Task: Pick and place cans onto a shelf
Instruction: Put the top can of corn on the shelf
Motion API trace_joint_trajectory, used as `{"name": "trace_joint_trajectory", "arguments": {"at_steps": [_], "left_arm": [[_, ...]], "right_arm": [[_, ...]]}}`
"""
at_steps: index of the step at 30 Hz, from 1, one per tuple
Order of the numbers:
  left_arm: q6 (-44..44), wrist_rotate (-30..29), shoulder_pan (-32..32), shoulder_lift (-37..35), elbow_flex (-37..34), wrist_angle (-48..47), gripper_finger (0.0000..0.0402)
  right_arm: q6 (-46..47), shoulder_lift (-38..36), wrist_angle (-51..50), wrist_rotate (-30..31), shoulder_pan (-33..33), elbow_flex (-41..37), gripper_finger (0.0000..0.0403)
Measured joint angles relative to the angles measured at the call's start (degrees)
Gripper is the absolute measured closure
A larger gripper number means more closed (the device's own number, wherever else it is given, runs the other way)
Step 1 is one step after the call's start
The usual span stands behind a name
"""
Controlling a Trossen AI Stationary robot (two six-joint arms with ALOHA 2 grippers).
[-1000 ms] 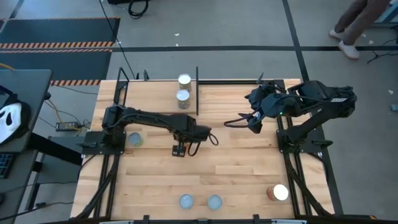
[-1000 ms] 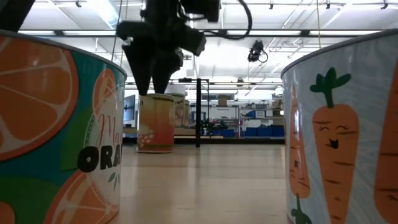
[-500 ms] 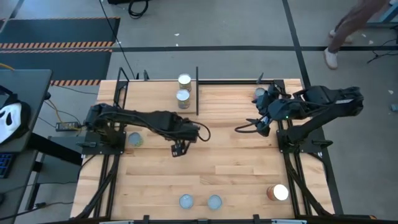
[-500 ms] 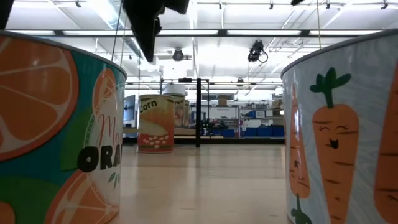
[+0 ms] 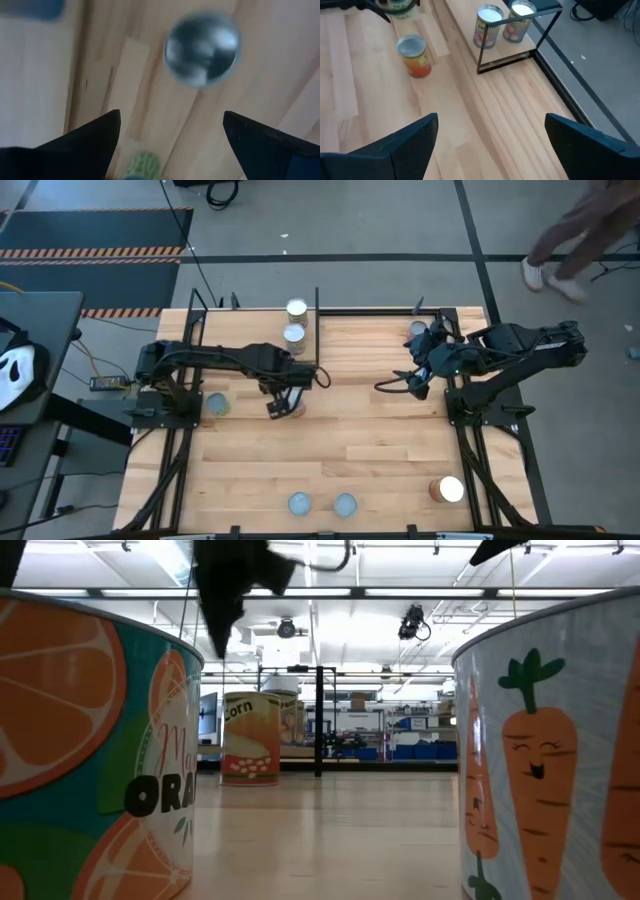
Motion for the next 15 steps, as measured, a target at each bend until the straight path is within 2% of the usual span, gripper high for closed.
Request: {"name": "trace_joint_trajectory", "arguments": {"at_steps": [5, 9, 15], "left_arm": [[5.51, 3.83, -1.77, -5.04, -11.39, 11.60, 0.0042], [5.89, 1.30, -1.69, -8.46, -18.95, 20.75, 0.0042], [8.95, 0.69, -0.58, -8.26, -26.00, 33.36, 0.0042]], "right_arm": [[1.73, 1.25, 1.36, -4.47, -0.02, 0.00, 0.0027], [1.74, 2.16, 3.65, -8.51, 0.00, 0.00, 0.0027], [0.53, 3.51, 11.79, -11.34, -0.04, 0.00, 0.0027]]}}
